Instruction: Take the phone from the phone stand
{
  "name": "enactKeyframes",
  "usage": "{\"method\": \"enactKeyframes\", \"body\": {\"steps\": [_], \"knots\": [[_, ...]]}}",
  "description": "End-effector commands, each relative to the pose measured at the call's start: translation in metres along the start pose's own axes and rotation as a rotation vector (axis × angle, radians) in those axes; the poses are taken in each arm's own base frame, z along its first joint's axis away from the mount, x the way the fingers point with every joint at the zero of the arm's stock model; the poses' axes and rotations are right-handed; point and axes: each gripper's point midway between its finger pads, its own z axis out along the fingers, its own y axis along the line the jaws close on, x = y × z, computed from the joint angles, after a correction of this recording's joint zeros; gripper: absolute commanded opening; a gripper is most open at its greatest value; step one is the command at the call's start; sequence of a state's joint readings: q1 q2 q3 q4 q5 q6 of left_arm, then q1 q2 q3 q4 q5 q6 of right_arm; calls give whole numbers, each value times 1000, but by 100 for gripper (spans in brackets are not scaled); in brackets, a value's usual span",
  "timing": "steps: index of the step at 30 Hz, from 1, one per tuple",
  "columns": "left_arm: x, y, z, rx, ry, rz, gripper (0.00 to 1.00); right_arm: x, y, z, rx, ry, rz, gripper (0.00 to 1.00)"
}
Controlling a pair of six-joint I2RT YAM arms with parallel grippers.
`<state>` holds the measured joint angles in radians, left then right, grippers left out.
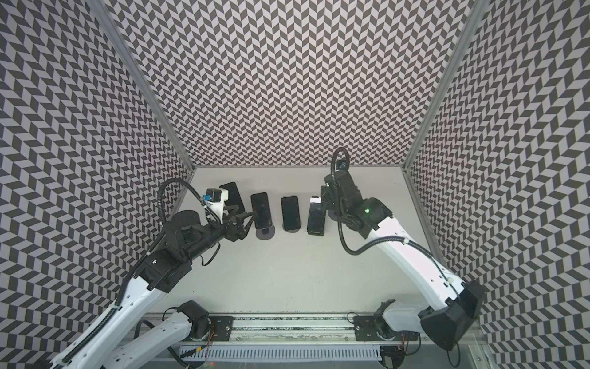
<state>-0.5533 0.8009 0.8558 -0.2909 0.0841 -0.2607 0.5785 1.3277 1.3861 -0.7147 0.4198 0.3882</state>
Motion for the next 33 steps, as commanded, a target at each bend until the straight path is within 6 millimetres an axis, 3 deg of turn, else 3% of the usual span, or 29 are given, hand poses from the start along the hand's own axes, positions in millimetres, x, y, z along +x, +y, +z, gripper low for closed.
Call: {"method": "enactKeyframes", "body": {"steps": [1,9,15,28,33], "knots": [[-22,-17,9,55,-80,89,84,-9,-4,19,-7,-19,73,69],[-30,-36,44,128,-83,215,87,-13,-21,61,72,-14,131,77],[-32,-49,55,192,-128,305,91,-17,-22,90,110,6,137,82],[-13,-60,80,271,-126,608,97,-20,-41,118,184,10,172,85],[-9,-65,82,307,-118,650,98,-20,-43,129,182,19,184,89]]}}
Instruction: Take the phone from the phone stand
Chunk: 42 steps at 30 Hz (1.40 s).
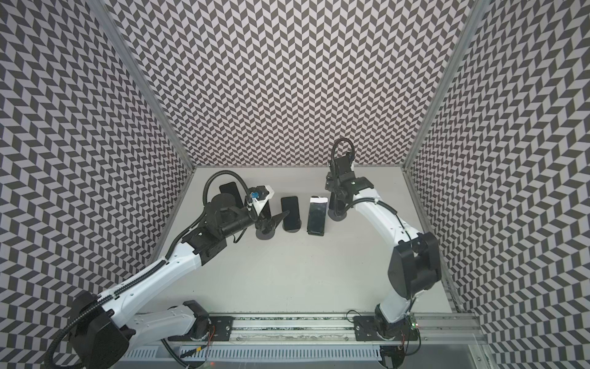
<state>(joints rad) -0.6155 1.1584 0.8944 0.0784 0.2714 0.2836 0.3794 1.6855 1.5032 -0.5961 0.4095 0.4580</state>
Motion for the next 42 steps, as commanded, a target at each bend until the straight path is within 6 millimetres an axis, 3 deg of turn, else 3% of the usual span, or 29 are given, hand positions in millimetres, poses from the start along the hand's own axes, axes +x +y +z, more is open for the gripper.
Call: {"method": "enactKeyframes", "body": {"steps": [1,11,24,31,42], "knots": [[-22,-8,-2,52,-71,104,99,-19,7,4,-20,-49,48,89],[-19,-8,5,65,-62,149,97,-10,10,28,23,22,63,87],[-22,-10,11,85,-78,152,100,6,5,42,64,68,84,85],[-20,-29,13,185,-81,176,100,9,7,55,29,106,93,86],[-17,-27,21,145,-67,245,100,12,7,67,38,126,92,87]]}}
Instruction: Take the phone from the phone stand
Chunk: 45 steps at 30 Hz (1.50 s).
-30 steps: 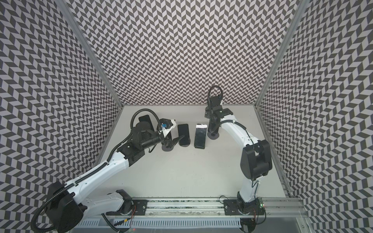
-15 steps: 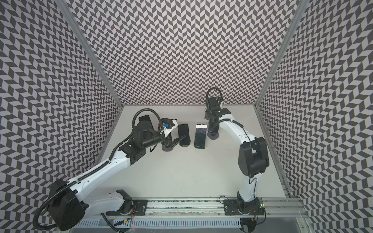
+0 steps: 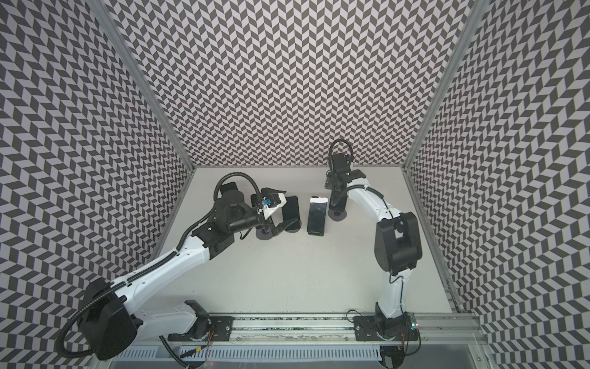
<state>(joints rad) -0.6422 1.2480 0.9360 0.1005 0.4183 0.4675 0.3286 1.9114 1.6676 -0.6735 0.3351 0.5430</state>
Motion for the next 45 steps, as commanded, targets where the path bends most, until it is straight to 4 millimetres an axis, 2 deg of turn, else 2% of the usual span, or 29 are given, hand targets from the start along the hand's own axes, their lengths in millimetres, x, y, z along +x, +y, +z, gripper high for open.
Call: {"method": "enactKeyframes", "body": {"steps": [1,5,10,26,45], "knots": [[-13,7,0,-32,-19,69,100,-7,4,4,-6,-12,21,87],[-15,12,0,-66,-33,55,100,-2,6,7,-14,7,17,87],[-16,8,1,-55,-34,61,100,2,6,12,-21,26,8,86],[-19,9,3,-92,-16,82,100,23,-3,25,-19,88,-27,85],[-16,9,7,-94,-7,60,100,22,-1,20,-68,41,-70,84]]}}
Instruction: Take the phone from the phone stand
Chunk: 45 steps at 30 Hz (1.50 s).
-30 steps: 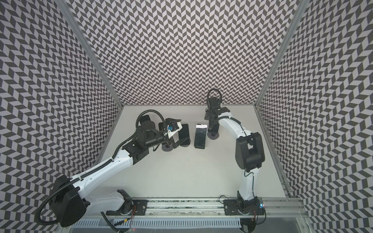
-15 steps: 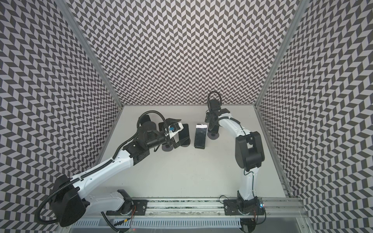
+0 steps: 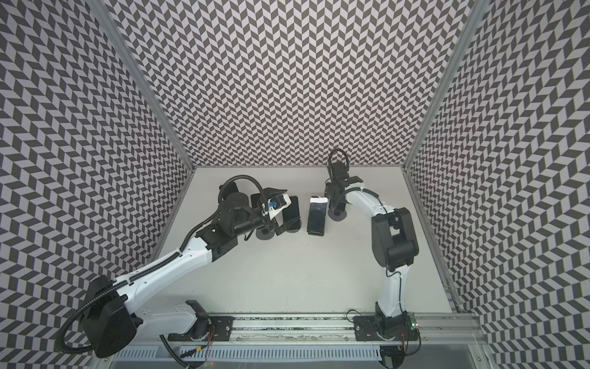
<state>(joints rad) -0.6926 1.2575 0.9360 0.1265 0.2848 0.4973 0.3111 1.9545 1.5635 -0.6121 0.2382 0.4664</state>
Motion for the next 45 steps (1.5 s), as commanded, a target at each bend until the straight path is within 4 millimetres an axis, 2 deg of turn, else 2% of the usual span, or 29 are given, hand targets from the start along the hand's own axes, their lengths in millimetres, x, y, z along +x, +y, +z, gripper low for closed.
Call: {"method": "enactKeyframes", "body": {"steps": [1,24,32,37,43,45], "knots": [[-16,6,0,-15,-37,14,100,-22,4,-19,-39,-82,14,84],[-17,2,1,-7,-38,24,100,-28,-4,-20,-19,-104,15,79],[-22,-16,3,78,-61,47,100,-32,-7,-20,-13,-109,17,78],[-20,-15,5,74,-57,48,100,-34,-6,-22,-14,-113,14,77],[-19,-17,4,74,-55,44,100,-35,-7,-24,-10,-117,8,78],[-19,-17,4,75,-56,43,100,-36,-6,-25,-11,-119,9,81]]}}
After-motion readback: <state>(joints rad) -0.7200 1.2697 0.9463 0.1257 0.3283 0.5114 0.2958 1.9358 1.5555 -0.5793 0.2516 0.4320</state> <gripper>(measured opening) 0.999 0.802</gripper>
